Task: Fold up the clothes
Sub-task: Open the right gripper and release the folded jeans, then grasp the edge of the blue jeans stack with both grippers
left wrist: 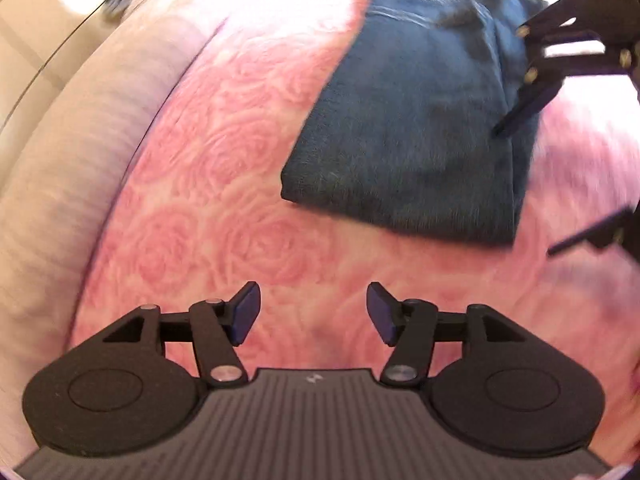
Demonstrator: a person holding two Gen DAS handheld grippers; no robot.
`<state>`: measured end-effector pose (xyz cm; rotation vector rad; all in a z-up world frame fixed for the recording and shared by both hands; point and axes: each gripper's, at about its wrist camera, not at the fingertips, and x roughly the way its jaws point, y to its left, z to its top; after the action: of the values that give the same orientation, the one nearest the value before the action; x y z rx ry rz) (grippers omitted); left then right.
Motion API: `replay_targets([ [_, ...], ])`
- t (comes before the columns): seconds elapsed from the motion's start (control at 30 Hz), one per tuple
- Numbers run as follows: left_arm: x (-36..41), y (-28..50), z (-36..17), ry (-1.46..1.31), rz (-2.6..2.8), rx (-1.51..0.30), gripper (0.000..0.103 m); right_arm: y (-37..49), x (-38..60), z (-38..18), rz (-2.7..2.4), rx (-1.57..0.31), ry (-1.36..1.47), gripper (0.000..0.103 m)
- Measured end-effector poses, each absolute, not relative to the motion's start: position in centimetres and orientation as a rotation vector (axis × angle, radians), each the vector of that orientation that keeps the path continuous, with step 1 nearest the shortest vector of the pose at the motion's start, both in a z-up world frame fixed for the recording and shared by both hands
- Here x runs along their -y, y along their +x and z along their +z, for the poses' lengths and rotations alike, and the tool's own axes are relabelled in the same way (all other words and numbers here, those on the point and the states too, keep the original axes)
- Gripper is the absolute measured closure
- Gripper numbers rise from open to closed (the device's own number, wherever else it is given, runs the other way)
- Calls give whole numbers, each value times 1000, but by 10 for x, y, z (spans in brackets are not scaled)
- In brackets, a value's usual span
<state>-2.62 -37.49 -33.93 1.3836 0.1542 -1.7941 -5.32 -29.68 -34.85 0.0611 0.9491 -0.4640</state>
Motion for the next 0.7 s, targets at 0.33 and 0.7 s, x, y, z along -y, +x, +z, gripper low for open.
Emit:
replay_targets([
  [0.33,355,-56,-390,1633,-1922,671,34,-40,308,-371,-440,-1045,-59,85],
  [0.7,422,-89,-374,1648,-2002,898,87,-96,312,-284,-515,-856,6,83],
])
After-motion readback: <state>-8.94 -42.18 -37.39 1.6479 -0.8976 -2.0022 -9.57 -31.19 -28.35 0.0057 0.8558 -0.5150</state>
